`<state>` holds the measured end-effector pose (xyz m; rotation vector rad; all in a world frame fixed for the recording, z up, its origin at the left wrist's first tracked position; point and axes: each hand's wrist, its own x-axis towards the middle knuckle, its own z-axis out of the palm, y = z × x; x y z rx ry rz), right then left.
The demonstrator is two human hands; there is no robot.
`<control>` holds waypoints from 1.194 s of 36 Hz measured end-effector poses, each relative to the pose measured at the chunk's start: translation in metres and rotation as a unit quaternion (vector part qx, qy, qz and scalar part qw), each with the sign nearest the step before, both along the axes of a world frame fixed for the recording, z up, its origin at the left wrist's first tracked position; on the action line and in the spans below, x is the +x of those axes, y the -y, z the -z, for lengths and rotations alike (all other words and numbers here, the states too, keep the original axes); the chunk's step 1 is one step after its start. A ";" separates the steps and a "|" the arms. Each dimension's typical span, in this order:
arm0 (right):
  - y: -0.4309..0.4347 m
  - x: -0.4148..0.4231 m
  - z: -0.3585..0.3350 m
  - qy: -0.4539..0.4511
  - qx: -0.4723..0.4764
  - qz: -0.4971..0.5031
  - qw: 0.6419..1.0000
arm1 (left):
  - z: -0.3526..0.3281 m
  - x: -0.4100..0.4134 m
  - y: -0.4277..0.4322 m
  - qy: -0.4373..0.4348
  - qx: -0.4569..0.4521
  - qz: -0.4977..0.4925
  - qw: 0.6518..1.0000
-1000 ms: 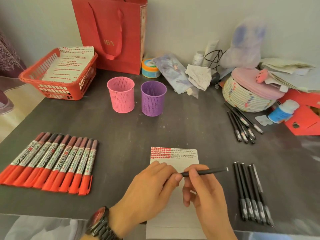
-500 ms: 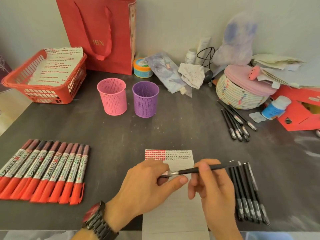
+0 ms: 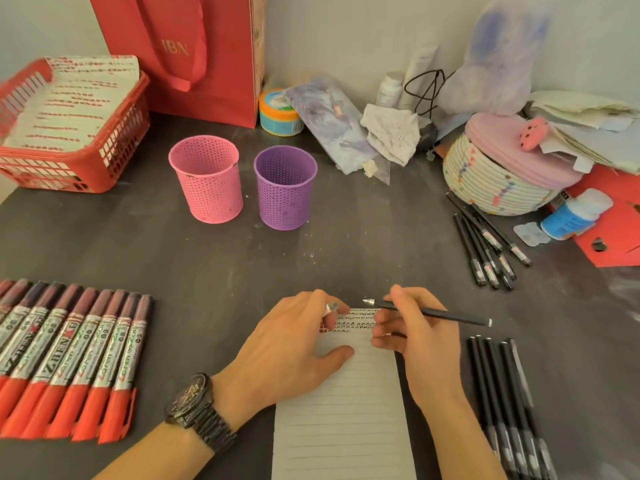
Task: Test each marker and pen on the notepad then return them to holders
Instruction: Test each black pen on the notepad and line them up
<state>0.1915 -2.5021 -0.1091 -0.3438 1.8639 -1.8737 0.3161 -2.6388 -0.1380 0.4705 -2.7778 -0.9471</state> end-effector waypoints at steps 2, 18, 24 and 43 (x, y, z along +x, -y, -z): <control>0.002 0.002 0.005 -0.040 0.026 0.015 0.999 | 0.000 0.000 0.001 0.000 0.003 0.000 1.000; 0.007 0.006 0.017 -0.169 0.098 -0.001 0.981 | -0.004 0.000 0.002 -0.034 0.009 -0.012 0.999; 0.006 0.009 0.020 -0.185 0.109 0.037 0.976 | -0.001 -0.002 0.001 -0.035 0.009 -0.012 0.999; 0.007 0.006 0.024 -0.203 0.127 0.043 0.970 | 0.001 -0.005 0.001 -0.032 0.002 -0.030 0.999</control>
